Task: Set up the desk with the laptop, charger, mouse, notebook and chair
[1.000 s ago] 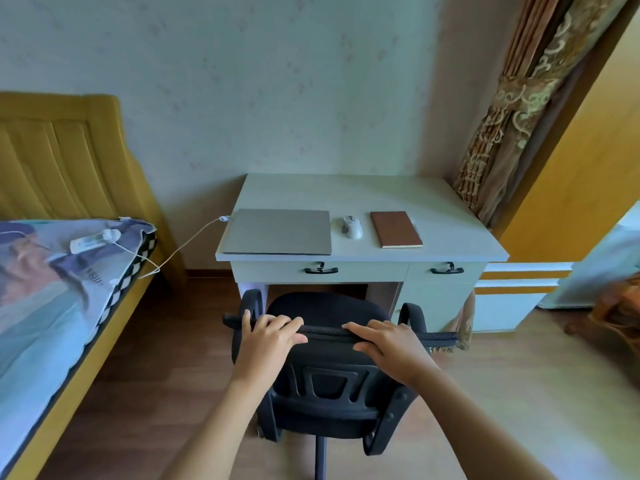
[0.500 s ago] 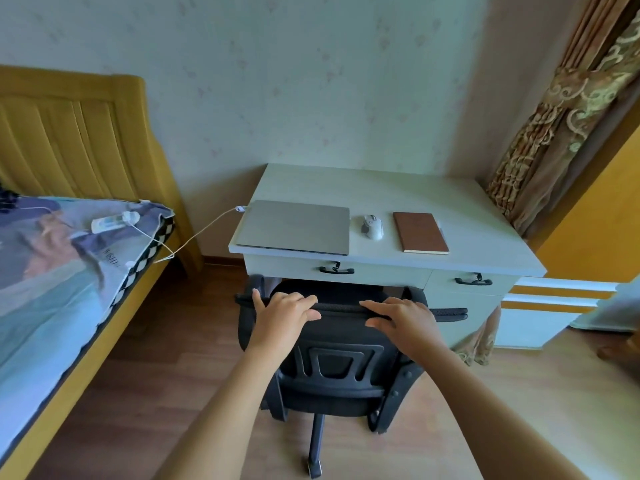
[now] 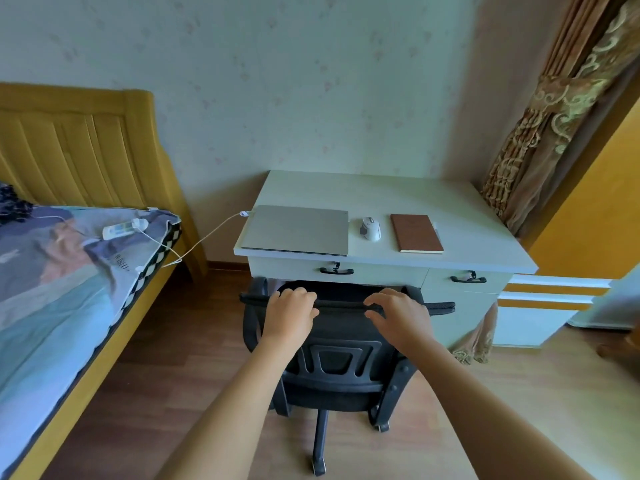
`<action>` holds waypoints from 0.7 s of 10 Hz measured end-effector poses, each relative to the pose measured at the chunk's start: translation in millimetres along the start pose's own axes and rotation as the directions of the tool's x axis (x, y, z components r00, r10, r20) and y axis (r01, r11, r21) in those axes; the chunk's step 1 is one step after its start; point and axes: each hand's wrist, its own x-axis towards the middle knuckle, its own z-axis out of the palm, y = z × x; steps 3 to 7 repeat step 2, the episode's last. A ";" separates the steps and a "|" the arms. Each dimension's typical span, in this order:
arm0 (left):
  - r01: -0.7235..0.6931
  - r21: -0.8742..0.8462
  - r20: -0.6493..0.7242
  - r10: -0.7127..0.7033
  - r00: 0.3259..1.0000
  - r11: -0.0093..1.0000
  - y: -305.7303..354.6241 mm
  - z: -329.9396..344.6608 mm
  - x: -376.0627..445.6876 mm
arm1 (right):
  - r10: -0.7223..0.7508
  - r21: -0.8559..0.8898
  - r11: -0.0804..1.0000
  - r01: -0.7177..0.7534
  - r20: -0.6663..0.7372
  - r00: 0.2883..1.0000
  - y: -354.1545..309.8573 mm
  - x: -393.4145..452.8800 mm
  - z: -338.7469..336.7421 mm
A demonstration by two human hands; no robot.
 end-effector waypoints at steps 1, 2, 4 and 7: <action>-0.001 -0.005 -0.043 0.001 0.999 1.000 9.2 -17.8 -5.5 | -0.013 -0.038 0.999 0.012 -0.027 1.000 -2.9 -10.5 -22.1; -0.006 -0.038 -0.095 0.002 0.995 0.999 20.1 -44.2 -8.1 | -0.036 -0.078 0.997 0.027 -0.125 0.991 -4.1 -22.4 -45.8; -0.006 -0.038 -0.095 0.002 0.995 0.999 20.1 -44.2 -8.1 | -0.036 -0.078 0.997 0.027 -0.125 0.991 -4.1 -22.4 -45.8; -0.006 -0.038 -0.095 0.002 0.995 0.999 20.1 -44.2 -8.1 | -0.036 -0.078 0.997 0.027 -0.125 0.991 -4.1 -22.4 -45.8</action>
